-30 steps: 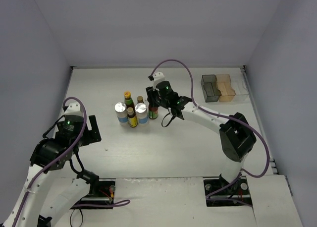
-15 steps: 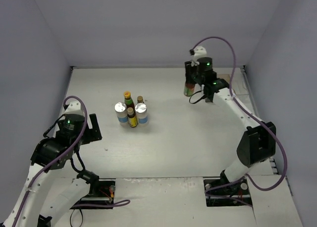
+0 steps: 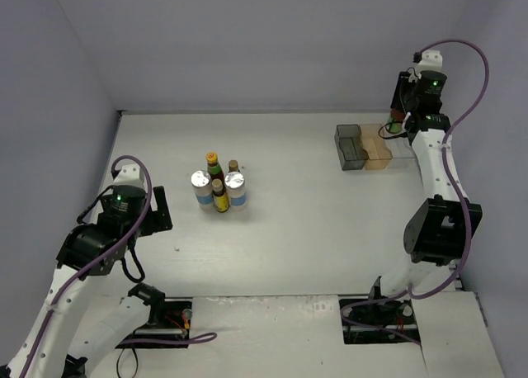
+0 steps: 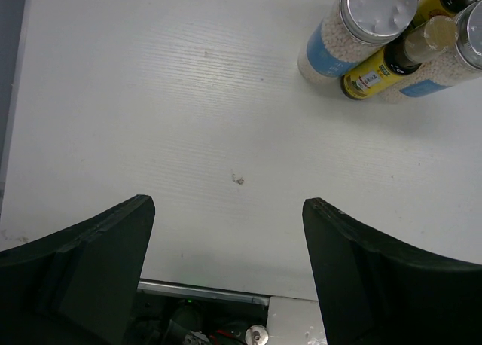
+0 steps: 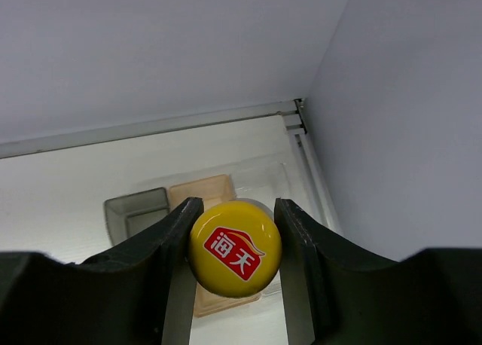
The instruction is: Organize the condiment bottles
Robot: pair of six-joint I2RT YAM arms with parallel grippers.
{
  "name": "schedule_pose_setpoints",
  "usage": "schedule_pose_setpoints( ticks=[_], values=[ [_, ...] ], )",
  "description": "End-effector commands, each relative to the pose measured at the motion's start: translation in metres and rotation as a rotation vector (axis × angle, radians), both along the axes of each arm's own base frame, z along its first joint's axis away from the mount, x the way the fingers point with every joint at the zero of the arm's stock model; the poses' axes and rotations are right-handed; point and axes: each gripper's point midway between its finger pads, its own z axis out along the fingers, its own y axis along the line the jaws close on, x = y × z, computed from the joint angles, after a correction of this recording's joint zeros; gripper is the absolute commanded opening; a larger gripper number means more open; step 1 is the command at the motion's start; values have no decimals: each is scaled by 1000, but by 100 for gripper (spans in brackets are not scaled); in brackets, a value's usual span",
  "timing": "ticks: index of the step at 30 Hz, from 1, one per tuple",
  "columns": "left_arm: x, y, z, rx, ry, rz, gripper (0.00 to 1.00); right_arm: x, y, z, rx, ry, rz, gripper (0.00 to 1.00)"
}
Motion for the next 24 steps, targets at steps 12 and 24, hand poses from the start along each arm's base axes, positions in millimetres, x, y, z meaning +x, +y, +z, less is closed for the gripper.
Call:
schedule_pose_setpoints(
  ticks=[12,24],
  values=[
    [22,-10,8,7,-71,-56,80,74,-59,43,-46,-220,-11,0],
    [31,-13,-3,33,-27,-62,81,103,-71,-14,-10,-143,-13,0]
  ],
)
